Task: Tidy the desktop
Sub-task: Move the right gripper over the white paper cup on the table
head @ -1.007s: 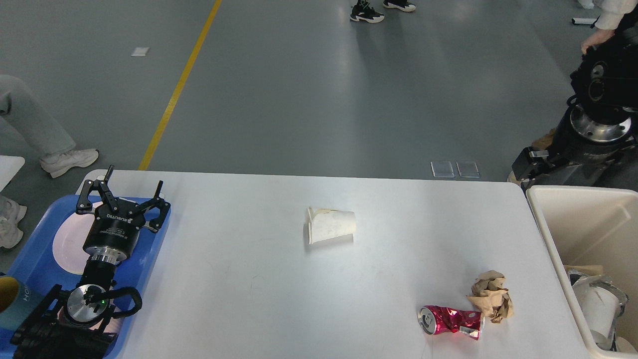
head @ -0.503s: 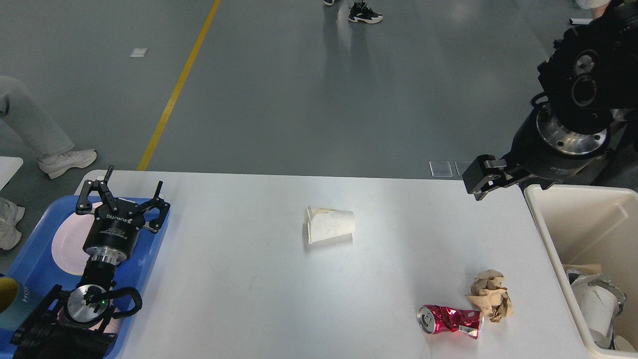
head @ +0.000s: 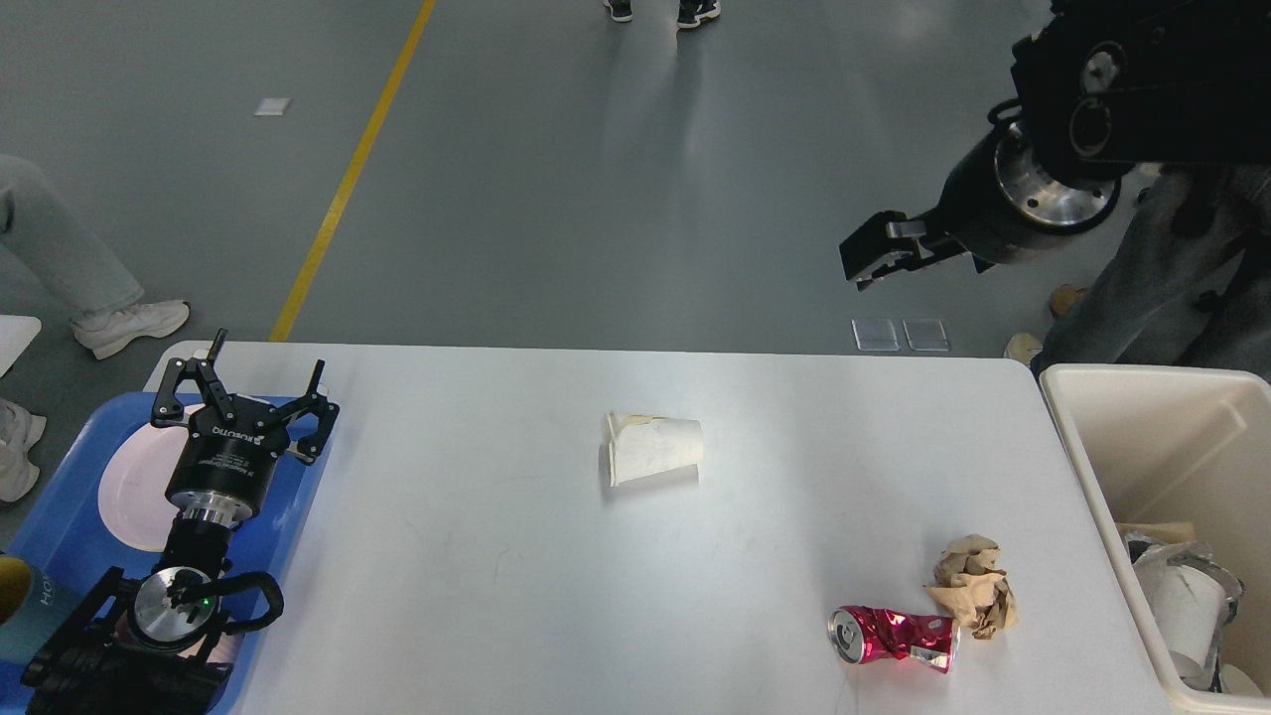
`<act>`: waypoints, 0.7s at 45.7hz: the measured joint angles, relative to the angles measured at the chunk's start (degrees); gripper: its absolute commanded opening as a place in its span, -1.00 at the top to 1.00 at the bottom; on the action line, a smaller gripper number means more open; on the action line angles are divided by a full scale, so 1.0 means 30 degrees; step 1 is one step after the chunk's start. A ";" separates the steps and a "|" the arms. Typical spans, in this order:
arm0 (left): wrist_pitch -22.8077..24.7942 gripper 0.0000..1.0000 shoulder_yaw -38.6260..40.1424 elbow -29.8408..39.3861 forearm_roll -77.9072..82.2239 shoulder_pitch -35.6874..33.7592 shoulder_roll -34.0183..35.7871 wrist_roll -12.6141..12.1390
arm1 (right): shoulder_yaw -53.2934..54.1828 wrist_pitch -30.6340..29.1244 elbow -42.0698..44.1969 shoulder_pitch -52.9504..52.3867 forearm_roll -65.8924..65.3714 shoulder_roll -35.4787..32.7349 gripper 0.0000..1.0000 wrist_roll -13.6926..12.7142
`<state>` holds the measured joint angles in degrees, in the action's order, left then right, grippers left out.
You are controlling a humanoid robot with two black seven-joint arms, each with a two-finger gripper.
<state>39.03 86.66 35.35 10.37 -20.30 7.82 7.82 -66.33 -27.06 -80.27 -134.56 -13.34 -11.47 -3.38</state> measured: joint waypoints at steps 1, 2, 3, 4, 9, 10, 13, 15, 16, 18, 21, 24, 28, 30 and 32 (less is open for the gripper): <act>0.0000 -0.93 0.0000 0.0000 -0.0001 -0.0001 0.0001 0.0000 | 0.0267 0.0006 0.0474 0.0427 -0.0525 0.0092 -1.00 0.0030; 0.0002 -0.93 0.0000 0.0000 0.0000 0.0000 0.0001 0.0000 | 0.0676 0.0018 0.1100 0.1011 -0.1286 0.0233 -1.00 0.0074; 0.0008 -0.93 0.0000 0.0000 0.0000 0.0000 0.0001 0.0000 | 0.1043 0.0019 0.1601 0.1492 -0.1930 0.0370 -1.00 0.0132; 0.0013 -0.93 0.0000 0.0000 -0.0001 0.0000 0.0001 0.0000 | 0.1437 0.0021 0.2124 0.2000 -0.2624 0.0536 -1.00 0.0208; 0.0026 -0.93 0.0000 0.0000 0.0000 0.0000 0.0000 0.0000 | 0.3339 0.0083 0.5062 0.5130 -0.6404 0.1848 -1.00 0.0906; 0.0027 -0.93 0.0000 0.0000 -0.0001 0.0000 0.0001 0.0000 | 0.3569 0.0118 0.5598 0.5683 -0.6983 0.2150 -1.00 0.1098; 0.0028 -0.93 0.0000 0.0000 -0.0001 0.0000 0.0001 0.0000 | 0.4043 0.0281 0.7371 0.7332 -0.8458 0.3402 -1.00 0.1861; 0.0028 -0.93 0.0000 -0.0001 0.0000 0.0000 0.0001 0.0000 | 0.4165 0.0525 0.8616 0.8406 -0.9191 0.4378 -1.00 0.2415; 0.0028 -0.93 0.0000 0.0000 0.0000 -0.0001 0.0001 0.0000 | 0.4195 0.0680 0.9172 0.8892 -0.9468 0.4778 -1.00 0.2650; 0.0031 -0.93 0.0000 -0.0001 0.0000 0.0000 0.0001 0.0000 | 0.4208 0.1175 1.0490 1.0067 -1.0080 0.5568 -1.00 0.3122; 0.0047 -0.93 0.0000 -0.0003 0.0000 0.0000 0.0001 -0.0001 | 0.4170 0.2133 1.2556 1.1948 -1.1088 0.6545 -1.00 0.3781; 0.0052 -0.93 0.0000 -0.0004 0.0000 0.0000 0.0001 -0.0001 | 0.4133 0.3196 1.4747 1.4025 -1.2335 0.7285 -1.00 0.4751; 0.0053 -0.93 0.0000 -0.0006 0.0000 -0.0001 0.0000 -0.0029 | 0.4130 0.4584 1.6697 1.6371 -1.3876 0.7635 -1.00 0.6871; 0.0053 -0.93 0.0000 -0.0006 -0.0002 -0.0001 -0.0001 -0.0032 | 0.4134 0.5253 1.6949 1.7012 -1.4293 0.7678 -1.00 0.7756; 0.0054 -0.93 0.0000 -0.0006 0.0000 0.0000 -0.0008 -0.0033 | 0.4114 0.6019 1.7118 1.7667 -1.4594 0.7703 -1.00 0.8495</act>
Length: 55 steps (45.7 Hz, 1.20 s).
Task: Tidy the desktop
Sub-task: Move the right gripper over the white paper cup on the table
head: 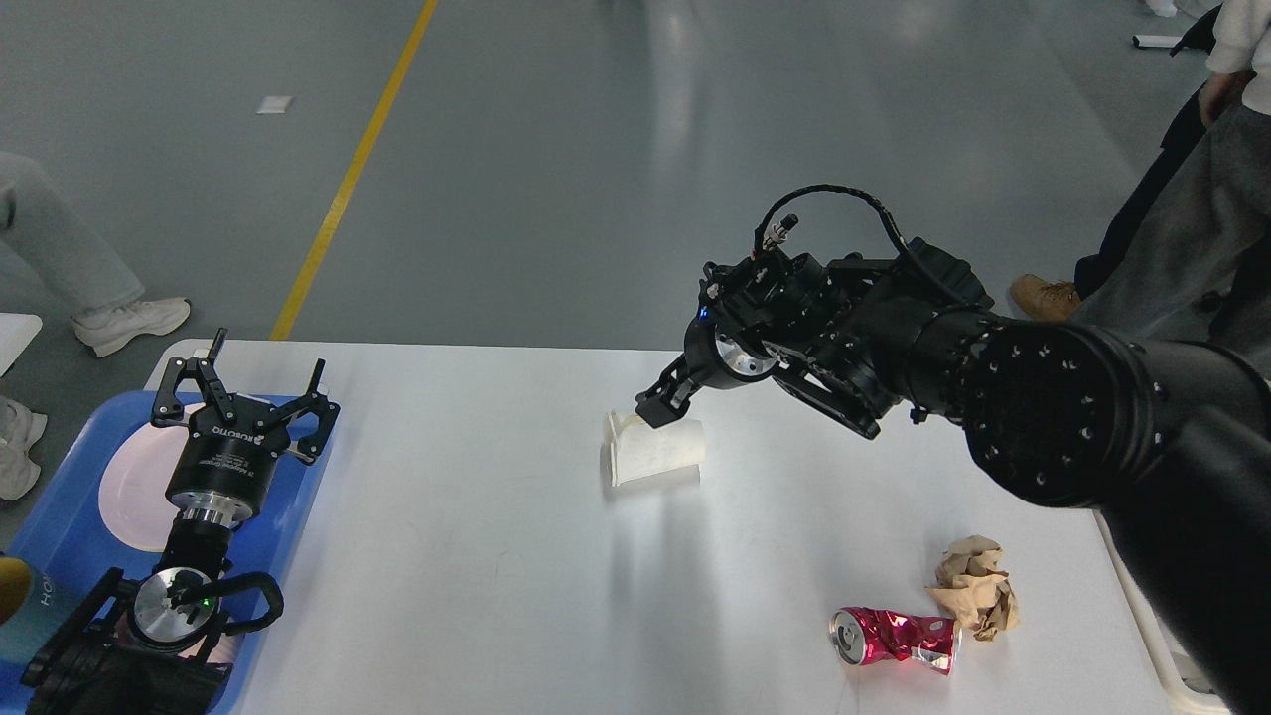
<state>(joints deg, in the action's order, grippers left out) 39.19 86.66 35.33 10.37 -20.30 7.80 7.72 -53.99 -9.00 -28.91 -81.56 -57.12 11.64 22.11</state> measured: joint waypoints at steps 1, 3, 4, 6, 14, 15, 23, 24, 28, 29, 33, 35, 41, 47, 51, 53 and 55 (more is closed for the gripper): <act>0.0000 -0.93 0.0000 0.0000 0.0000 0.0000 -0.0005 0.0000 | -0.0054 0.0325 0.0069 0.0297 -0.0104 0.0002 -1.00 0.0249; 0.0004 -0.93 0.0000 0.0000 0.0000 0.0000 -0.0011 0.0000 | -0.0282 0.1006 0.0238 0.0931 -0.0387 0.0000 -1.00 0.0622; 0.0004 -0.93 0.0000 0.0000 0.0000 0.0000 -0.0012 0.0000 | -0.0392 0.1301 0.0332 0.1176 -0.0542 -0.0008 -1.00 0.0733; 0.0008 -0.93 0.0000 -0.0001 0.0000 0.0000 -0.0013 0.0001 | -0.0579 0.1987 0.0614 0.1672 -0.0927 -0.0046 -1.00 0.0894; 0.0014 -0.93 0.0000 -0.0001 0.0000 0.0000 -0.0022 0.0001 | -0.0819 0.4368 0.1563 0.3469 -0.1960 -0.0199 -0.96 0.0983; 0.0014 -0.93 0.0000 -0.0001 0.0000 0.0000 -0.0023 0.0001 | -0.0818 0.4614 0.1737 0.3620 -0.1990 -0.0226 -0.96 0.0934; 0.0013 -0.93 0.0000 -0.0001 -0.0001 -0.0001 -0.0023 0.0003 | -0.0794 0.5564 0.3135 0.5125 -0.2008 -0.0336 -0.93 0.0197; 0.0013 -0.93 0.0000 -0.0001 0.0000 0.0000 -0.0023 0.0003 | -0.0777 0.5582 0.3517 0.5362 -0.1961 -0.0374 -0.92 0.0022; 0.0013 -0.93 0.0000 -0.0001 0.0000 0.0000 -0.0022 0.0016 | -0.0704 0.5608 0.4579 0.6169 -0.1614 -0.0420 -0.92 -0.0470; 0.0013 -0.93 0.0000 -0.0001 0.0000 -0.0001 -0.0022 0.0016 | -0.0695 0.5608 0.4723 0.6354 -0.1423 -0.0424 -0.92 -0.0561; 0.0013 -0.93 0.0000 -0.0001 0.0000 0.0000 -0.0019 0.0024 | -0.0672 0.5567 0.5035 0.7019 0.0026 -0.0444 -0.93 -0.0986; 0.0013 -0.93 0.0000 -0.0001 0.0000 -0.0001 -0.0019 0.0024 | -0.0667 0.5530 0.5058 0.7277 0.1028 -0.0442 -0.93 -0.1125; 0.0010 -0.93 0.0000 -0.0001 -0.0001 -0.0001 -0.0001 0.0024 | -0.0647 0.5524 0.4996 0.7810 0.3419 -0.0430 -0.93 -0.1237; 0.0003 -0.93 0.0000 -0.0001 0.0000 -0.0001 0.0007 0.0024 | -0.0576 0.5620 0.4846 0.7926 0.5029 -0.0428 -0.95 -0.1247; 0.0002 -0.93 0.0000 -0.0001 0.0000 0.0000 0.0009 0.0024 | -0.0526 0.5637 0.4655 0.7953 0.5445 -0.0446 -0.96 -0.1249; 0.0002 -0.93 0.0000 -0.0001 0.0000 0.0000 0.0009 0.0025 | -0.0510 0.5667 0.4560 0.8054 0.5547 -0.0451 -0.96 -0.1249; 0.0001 -0.93 0.0000 -0.0001 0.0000 0.0000 0.0010 0.0030 | -0.0493 0.5760 0.4500 0.8281 0.5607 -0.0453 -0.96 -0.1249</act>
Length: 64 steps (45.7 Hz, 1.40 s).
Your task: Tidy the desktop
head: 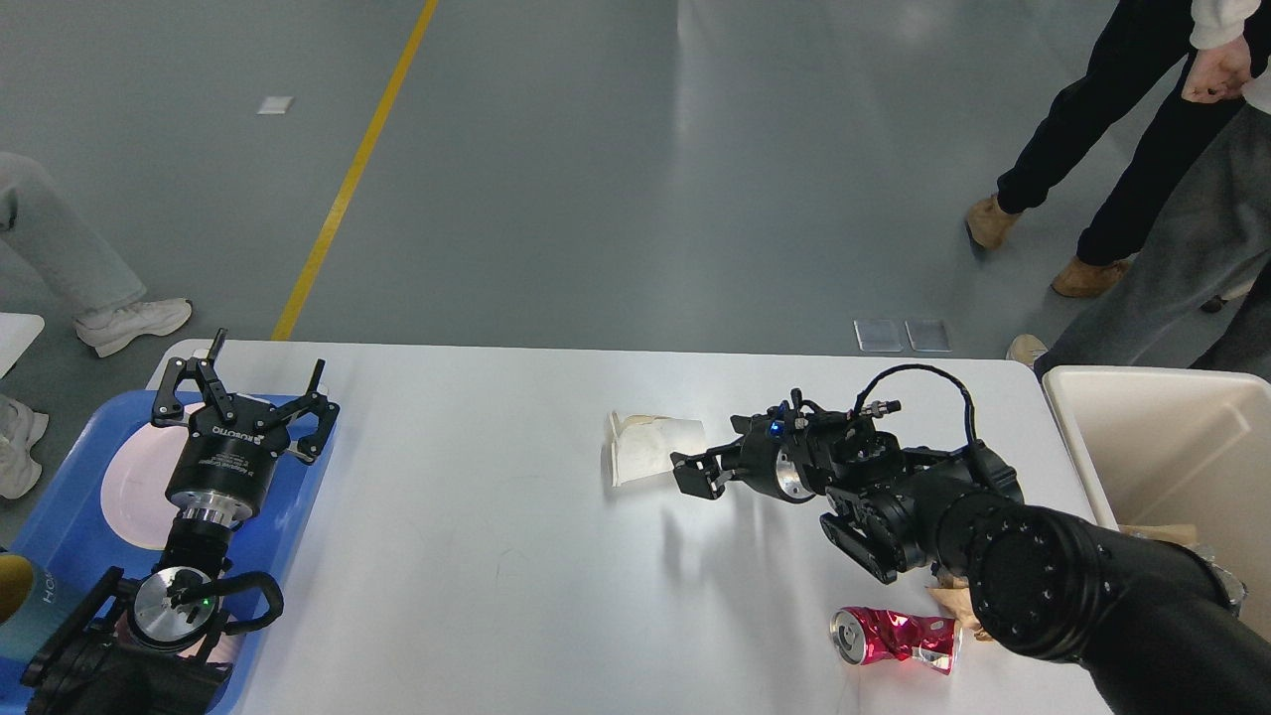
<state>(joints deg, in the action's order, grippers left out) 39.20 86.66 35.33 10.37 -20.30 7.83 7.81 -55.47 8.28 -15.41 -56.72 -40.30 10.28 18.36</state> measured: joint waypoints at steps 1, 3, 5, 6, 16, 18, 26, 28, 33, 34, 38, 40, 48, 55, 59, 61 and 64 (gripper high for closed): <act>0.0000 -0.93 0.0000 0.0000 0.0000 0.0000 0.0000 0.0004 | 0.0018 0.0053 -0.0015 0.0110 0.0013 0.0000 -0.96 0.0001; 0.0000 -0.93 0.0000 0.0000 0.0000 0.0000 0.0000 0.0006 | 0.0115 0.0165 -0.0027 0.0308 0.0058 -0.0006 -0.95 -0.0004; 0.0000 -0.93 0.0000 0.0000 0.0000 0.0000 0.0000 0.0006 | 0.0288 0.0233 -0.0026 0.0424 0.0207 -0.0031 -0.92 -0.0019; 0.0000 -0.93 0.0000 0.0000 0.0000 0.0000 0.0000 0.0006 | 0.0428 0.0254 -0.0026 0.0495 0.0367 -0.0045 -0.88 -0.0022; -0.0001 -0.93 -0.0001 -0.0002 0.0000 0.0000 0.0000 0.0006 | 0.1593 0.0141 0.0057 0.0883 0.2957 -0.0056 -0.74 -0.0114; -0.0001 -0.93 -0.0001 -0.0002 0.0000 0.0000 0.0000 0.0006 | 0.1697 0.0125 0.0072 0.0953 0.3433 -0.0058 -0.74 -0.0124; -0.0001 -0.93 -0.0002 -0.0002 0.0000 0.0000 0.0000 0.0005 | 0.1818 0.0121 0.0042 0.1037 0.3900 -0.0060 -0.74 -0.0126; -0.0001 -0.93 -0.0002 -0.0002 0.0000 0.0000 0.0000 0.0005 | 0.1823 0.0121 0.0023 0.1057 0.3915 -0.0060 -0.69 -0.0126; -0.0001 -0.93 -0.0002 -0.0002 0.0000 0.0000 0.0000 0.0004 | 0.1854 0.0128 0.0011 0.1197 0.3929 -0.0059 -0.67 -0.0126; -0.0001 -0.93 -0.0002 -0.0002 0.0000 0.0000 0.0000 0.0004 | 0.1863 0.0137 0.0010 0.1223 0.3934 -0.0059 -0.67 -0.0126; -0.0001 -0.93 -0.0002 -0.0002 0.0000 0.0000 0.0000 0.0004 | 0.1875 0.0181 0.0010 0.1277 0.3947 -0.0063 -0.67 -0.0140; -0.0001 -0.93 -0.0002 -0.0002 0.0000 0.0000 0.0000 0.0004 | 0.1886 0.0194 0.0010 0.1288 0.3960 -0.0074 -0.64 -0.0141; -0.0001 -0.93 -0.0002 -0.0002 0.0000 0.0000 -0.0001 0.0003 | 0.2015 0.0241 -0.0012 0.1297 0.3971 -0.0087 -0.33 -0.0143; -0.0001 -0.93 -0.0001 -0.0001 0.0000 0.0000 -0.0001 0.0003 | 0.2241 0.0163 -0.0028 0.1298 0.3997 -0.0088 0.37 -0.0144; -0.0001 -0.93 -0.0001 -0.0002 0.0000 0.0000 -0.0002 0.0003 | 0.2283 0.0109 -0.0069 0.1298 0.3998 -0.0088 0.68 -0.0144; -0.0001 -0.93 -0.0001 -0.0001 0.0000 0.0000 -0.0002 0.0002 | 0.2301 0.0086 -0.0077 0.1298 0.3998 -0.0087 0.81 -0.0144; -0.0001 -0.93 -0.0002 -0.0002 0.0000 0.0000 -0.0002 -0.0017 | 0.2326 0.0051 -0.0097 0.1298 0.3999 -0.0071 1.00 -0.0162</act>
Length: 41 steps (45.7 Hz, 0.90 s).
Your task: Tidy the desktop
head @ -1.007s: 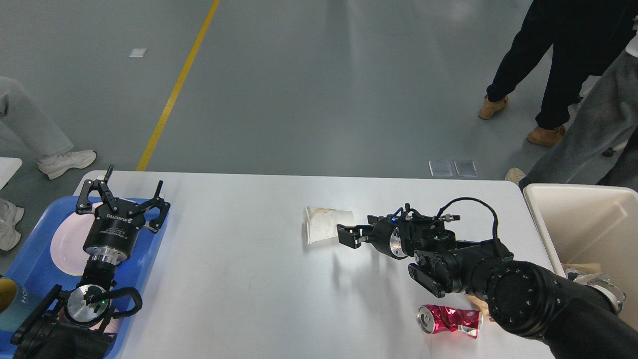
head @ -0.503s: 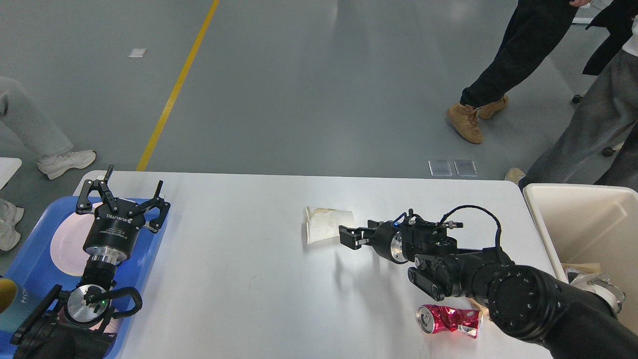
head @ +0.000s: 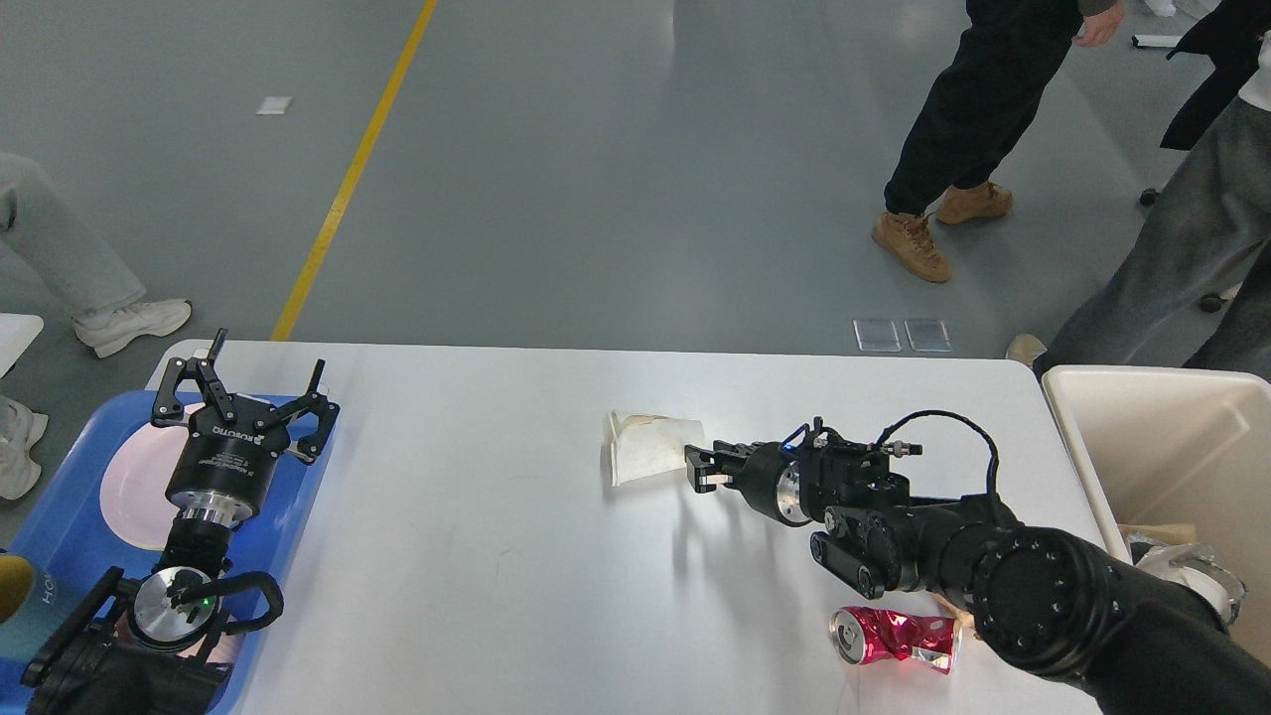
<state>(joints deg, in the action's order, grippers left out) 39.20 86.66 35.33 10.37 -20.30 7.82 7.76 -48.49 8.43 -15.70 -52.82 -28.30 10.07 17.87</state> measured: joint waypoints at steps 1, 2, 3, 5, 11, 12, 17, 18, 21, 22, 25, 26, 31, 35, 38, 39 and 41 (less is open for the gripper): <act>0.0000 -0.93 0.0000 0.0000 0.0000 0.0000 0.0000 0.0000 | 0.0010 -0.0008 -0.0003 0.0000 0.0000 0.0005 1.00 -0.0003; 0.0000 -0.93 0.0000 0.0000 0.0000 0.0000 0.0000 0.0000 | 0.0033 -0.0020 -0.0006 0.0000 0.0000 0.0007 1.00 -0.0012; 0.0000 -0.93 0.0000 0.0000 0.0000 0.0000 0.0000 0.0000 | 0.0051 -0.0029 -0.0007 0.0000 0.0000 0.0008 1.00 -0.0028; 0.0000 -0.93 0.0000 0.0000 0.0000 0.0000 0.0000 0.0000 | 0.0082 -0.0064 -0.0012 0.0000 0.0000 0.0005 1.00 -0.0099; 0.0000 -0.93 0.0000 0.0000 0.0000 0.0000 0.0000 0.0003 | 0.0132 -0.0292 -0.0201 0.0000 0.0004 -0.0012 1.00 -0.0342; 0.0000 -0.93 0.0000 0.0000 0.0000 0.0000 0.0000 0.0006 | 0.0134 -0.0343 -0.0239 0.0000 0.0004 -0.0012 1.00 -0.0361; 0.0000 -0.93 0.0000 0.0000 0.0000 0.0000 0.0000 0.0021 | 0.0272 -0.0472 -0.0294 0.0000 0.0004 -0.0015 1.00 -0.0391; 0.0000 -0.93 0.0000 0.0000 0.0000 0.0000 0.0000 0.0021 | 0.0328 -0.0482 -0.0297 0.0000 0.0004 -0.0015 1.00 -0.0400; 0.0000 -0.93 0.0000 0.0000 0.0000 0.0000 0.0000 0.0021 | 0.0445 -0.0510 -0.0300 0.0000 0.0004 -0.0015 1.00 -0.0424; 0.0000 -0.93 0.0000 0.0000 0.0000 0.0000 0.0000 0.0021 | 0.0472 -0.0515 -0.0300 0.0000 0.0004 -0.0015 1.00 -0.0435; 0.0000 -0.93 0.0000 0.0000 0.0000 0.0000 0.0000 0.0021 | 0.0525 -0.0520 -0.0296 0.0000 0.0004 -0.0015 1.00 -0.0485; 0.0000 -0.93 0.0000 0.0000 0.0000 0.0000 0.0000 0.0021 | 0.0542 -0.0522 -0.0284 0.0000 0.0004 -0.0015 1.00 -0.0508; 0.0000 -0.93 0.0000 0.0000 0.0000 0.0000 0.0000 0.0021 | 0.0897 -0.0540 -0.0232 0.0000 0.0013 -0.0015 1.00 -0.0743; 0.0000 -0.93 0.0000 0.0001 0.0000 0.0000 0.0000 0.0020 | 0.1358 -0.0799 -0.0237 -0.0059 0.0031 -0.0010 0.72 -0.1223; 0.0000 -0.93 0.0000 0.0001 0.0000 0.0000 0.0000 0.0020 | 0.1708 -0.1264 -0.0267 -0.0313 0.0113 -0.0037 -0.34 -0.1695; 0.0000 -0.93 0.0000 0.0000 0.0000 0.0000 0.0000 0.0020 | 0.1826 -0.1405 -0.0282 -0.0441 0.0158 -0.0067 -0.62 -0.1855; 0.0000 -0.93 0.0000 0.0001 0.0000 0.0000 0.0000 0.0020 | 0.2136 -0.1628 -0.0312 -0.0819 0.0273 -0.0192 -0.91 -0.2197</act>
<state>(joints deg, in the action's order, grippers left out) 39.20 86.66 35.33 10.37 -20.30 7.82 7.82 -42.08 3.55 -16.64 -55.28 -27.49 9.49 11.28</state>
